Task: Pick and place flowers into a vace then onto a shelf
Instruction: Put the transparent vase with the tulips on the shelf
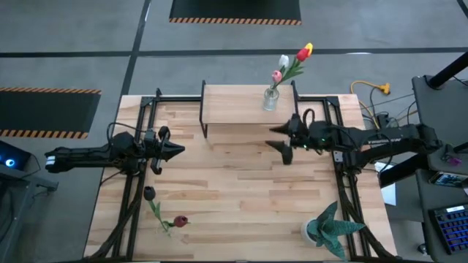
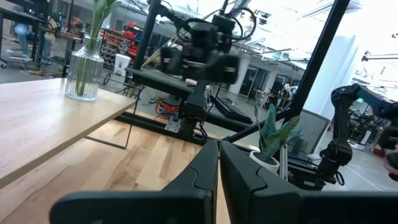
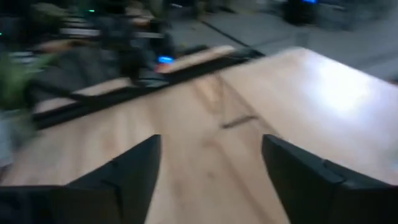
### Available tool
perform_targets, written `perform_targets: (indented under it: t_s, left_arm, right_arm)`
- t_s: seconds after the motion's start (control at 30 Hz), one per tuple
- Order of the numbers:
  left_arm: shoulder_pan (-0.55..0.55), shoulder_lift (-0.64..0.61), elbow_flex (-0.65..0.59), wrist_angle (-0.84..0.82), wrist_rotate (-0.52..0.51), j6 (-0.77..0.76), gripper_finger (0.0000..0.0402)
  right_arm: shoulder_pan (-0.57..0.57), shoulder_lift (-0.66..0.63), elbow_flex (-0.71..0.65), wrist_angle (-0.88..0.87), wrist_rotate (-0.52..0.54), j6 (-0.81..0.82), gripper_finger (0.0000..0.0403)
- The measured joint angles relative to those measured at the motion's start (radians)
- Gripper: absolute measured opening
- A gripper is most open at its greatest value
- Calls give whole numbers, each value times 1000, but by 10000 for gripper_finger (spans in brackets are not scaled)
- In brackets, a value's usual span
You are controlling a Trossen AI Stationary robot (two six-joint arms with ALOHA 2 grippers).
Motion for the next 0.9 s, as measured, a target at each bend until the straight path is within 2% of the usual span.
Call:
perform_targets:
  t_s: [0.23, 0.43, 0.6, 0.77, 0.9]
  left_arm:
    - [0, 0, 11, 1, -1, 0, 0]
    - [1, 0, 30, 2, -3, 0, 0]
    - [2, 0, 37, 2, -4, 0, 0]
    - [2, 0, 37, 0, -5, 0, 0]
    - [2, 0, 37, 0, -5, 0, 0]
  right_arm:
    - [73, -148, -130, 46, -39, -68, 138]
    - [77, -378, -260, 54, -225, -89, 23]
    - [77, -591, -378, 58, -257, -144, 13]
    - [76, -751, -483, 53, -276, -295, 13]
    - [76, -865, -556, 33, -303, -281, 13]
